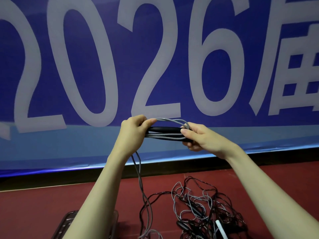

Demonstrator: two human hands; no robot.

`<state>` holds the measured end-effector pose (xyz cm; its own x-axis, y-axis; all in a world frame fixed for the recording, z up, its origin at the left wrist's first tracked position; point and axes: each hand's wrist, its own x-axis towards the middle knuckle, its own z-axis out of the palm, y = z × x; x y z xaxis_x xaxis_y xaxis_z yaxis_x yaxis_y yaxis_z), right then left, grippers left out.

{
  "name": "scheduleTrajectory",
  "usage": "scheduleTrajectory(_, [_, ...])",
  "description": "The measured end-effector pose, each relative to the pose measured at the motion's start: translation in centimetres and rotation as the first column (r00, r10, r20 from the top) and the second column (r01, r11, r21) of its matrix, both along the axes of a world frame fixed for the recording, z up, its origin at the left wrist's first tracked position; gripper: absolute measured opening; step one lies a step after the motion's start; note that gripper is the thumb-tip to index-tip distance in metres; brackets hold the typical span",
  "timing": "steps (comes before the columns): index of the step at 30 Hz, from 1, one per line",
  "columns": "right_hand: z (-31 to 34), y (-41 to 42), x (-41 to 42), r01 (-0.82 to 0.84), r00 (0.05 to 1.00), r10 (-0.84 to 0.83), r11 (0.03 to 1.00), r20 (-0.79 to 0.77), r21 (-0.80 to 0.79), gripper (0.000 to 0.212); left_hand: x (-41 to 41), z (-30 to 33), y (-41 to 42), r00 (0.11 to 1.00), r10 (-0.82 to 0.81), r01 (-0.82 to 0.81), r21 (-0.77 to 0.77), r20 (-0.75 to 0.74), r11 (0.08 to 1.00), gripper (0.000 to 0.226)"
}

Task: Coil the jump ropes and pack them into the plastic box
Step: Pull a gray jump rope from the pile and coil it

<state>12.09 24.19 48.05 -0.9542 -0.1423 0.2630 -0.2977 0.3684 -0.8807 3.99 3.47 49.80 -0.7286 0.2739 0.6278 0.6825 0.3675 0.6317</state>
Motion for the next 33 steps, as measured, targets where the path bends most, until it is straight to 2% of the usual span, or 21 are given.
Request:
scheduleTrajectory(2, [0.1,0.2,0.0,0.0,1.0,0.0,1.0,-0.006,0.027,0.017,0.3,0.4,-0.5,0.981,-0.107,0.108,0.001,0.162,0.994,0.044])
scheduleTrajectory(6, [0.4,0.3,0.3,-0.051,0.998,0.054,0.995,-0.028,0.09,0.015,0.8,1.2,-2.5,0.858,-0.284,0.338,-0.056,0.429,0.939,0.034])
scheduleTrajectory(8, [0.7,0.0,0.6,-0.066,0.997,0.071,0.991,-0.04,0.116,0.023,0.7,1.1,-3.5,0.808,-0.359,0.399,0.015,0.468,0.917,0.031])
scheduleTrajectory(12, [1.6,-1.4,1.5,-0.131,0.986,0.14,0.987,-0.091,0.094,0.037,-0.5,-0.5,-3.8,0.722,-0.529,0.449,0.279,0.446,0.849,0.027])
scheduleTrajectory(15, [2.2,-2.2,1.9,-0.077,0.98,0.093,0.992,-0.175,0.095,0.026,-0.6,-2.3,-1.7,0.731,-0.503,0.387,0.327,0.461,0.862,0.013])
scheduleTrajectory(17, [2.4,-2.3,1.9,-0.005,0.973,0.02,0.998,-0.231,0.066,0.018,0.1,-3.4,0.4,0.744,-0.458,0.366,0.276,0.487,0.889,0.02])
scheduleTrajectory(20, [1.9,-1.7,1.3,0.148,0.947,-0.135,0.989,-0.29,0.022,0.022,1.6,-4.2,2.7,0.784,-0.431,0.408,0.152,0.448,0.9,0.028])
scheduleTrajectory(22, [1.2,-1.1,0.7,0.227,0.924,-0.22,0.974,-0.313,-0.014,0.026,2.4,-4.1,3.4,0.832,-0.396,0.432,-0.007,0.389,0.902,0.031])
scheduleTrajectory(24, [0.4,-0.7,0.0,0.293,0.904,-0.288,0.955,-0.315,-0.032,0.029,2.9,-3.8,3.8,0.906,-0.327,0.387,-0.215,0.268,0.897,0.033])
scheduleTrajectory(26, [-0.4,-0.5,-0.7,0.341,0.889,-0.343,0.938,-0.304,-0.06,0.031,3.2,-3.6,4.1,0.963,-0.237,0.269,-0.414,0.128,0.87,0.031])
scheduleTrajectory(29, [-1.2,-0.6,-1.3,0.417,0.851,-0.414,0.907,-0.321,-0.063,0.029,3.7,-3.6,4.4,0.985,-0.164,0.095,-0.631,-0.051,0.77,0.024])
scheduleTrajectory(33, [-1.8,-1.1,-1.1,0.477,0.804,-0.409,0.877,-0.432,0.059,0.027,3.9,-3.1,3.5,0.963,-0.234,0.078,-0.691,-0.135,0.719,0.019])
